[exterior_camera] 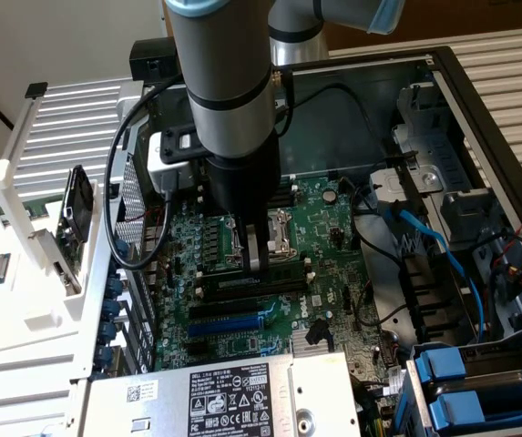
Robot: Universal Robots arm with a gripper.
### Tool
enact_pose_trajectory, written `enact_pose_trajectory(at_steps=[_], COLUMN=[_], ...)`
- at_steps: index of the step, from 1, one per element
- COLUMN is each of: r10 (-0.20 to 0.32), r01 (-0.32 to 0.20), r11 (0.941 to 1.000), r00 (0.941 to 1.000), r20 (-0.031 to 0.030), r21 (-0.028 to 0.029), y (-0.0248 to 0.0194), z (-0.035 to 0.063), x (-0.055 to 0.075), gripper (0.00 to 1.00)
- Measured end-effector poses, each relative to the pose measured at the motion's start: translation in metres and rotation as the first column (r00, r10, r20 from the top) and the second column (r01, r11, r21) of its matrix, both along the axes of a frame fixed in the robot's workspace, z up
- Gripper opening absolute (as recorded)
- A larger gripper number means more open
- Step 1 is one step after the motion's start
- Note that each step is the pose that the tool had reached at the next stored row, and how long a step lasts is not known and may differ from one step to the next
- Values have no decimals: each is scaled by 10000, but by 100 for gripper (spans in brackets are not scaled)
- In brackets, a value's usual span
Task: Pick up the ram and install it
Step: 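Insert the ram into the slot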
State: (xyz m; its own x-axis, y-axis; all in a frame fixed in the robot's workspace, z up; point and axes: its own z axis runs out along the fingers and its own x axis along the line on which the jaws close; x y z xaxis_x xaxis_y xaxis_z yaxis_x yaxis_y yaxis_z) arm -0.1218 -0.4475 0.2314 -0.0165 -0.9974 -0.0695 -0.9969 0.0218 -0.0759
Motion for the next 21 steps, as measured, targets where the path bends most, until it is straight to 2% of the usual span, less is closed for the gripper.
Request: enact_pose_trajectory(at_steps=[21], r10=[55], r01=[-55], r11=[10000], r00=[10000], r20=[0], r21=[7], y=[0], z=[-9], x=[12], gripper=[12])
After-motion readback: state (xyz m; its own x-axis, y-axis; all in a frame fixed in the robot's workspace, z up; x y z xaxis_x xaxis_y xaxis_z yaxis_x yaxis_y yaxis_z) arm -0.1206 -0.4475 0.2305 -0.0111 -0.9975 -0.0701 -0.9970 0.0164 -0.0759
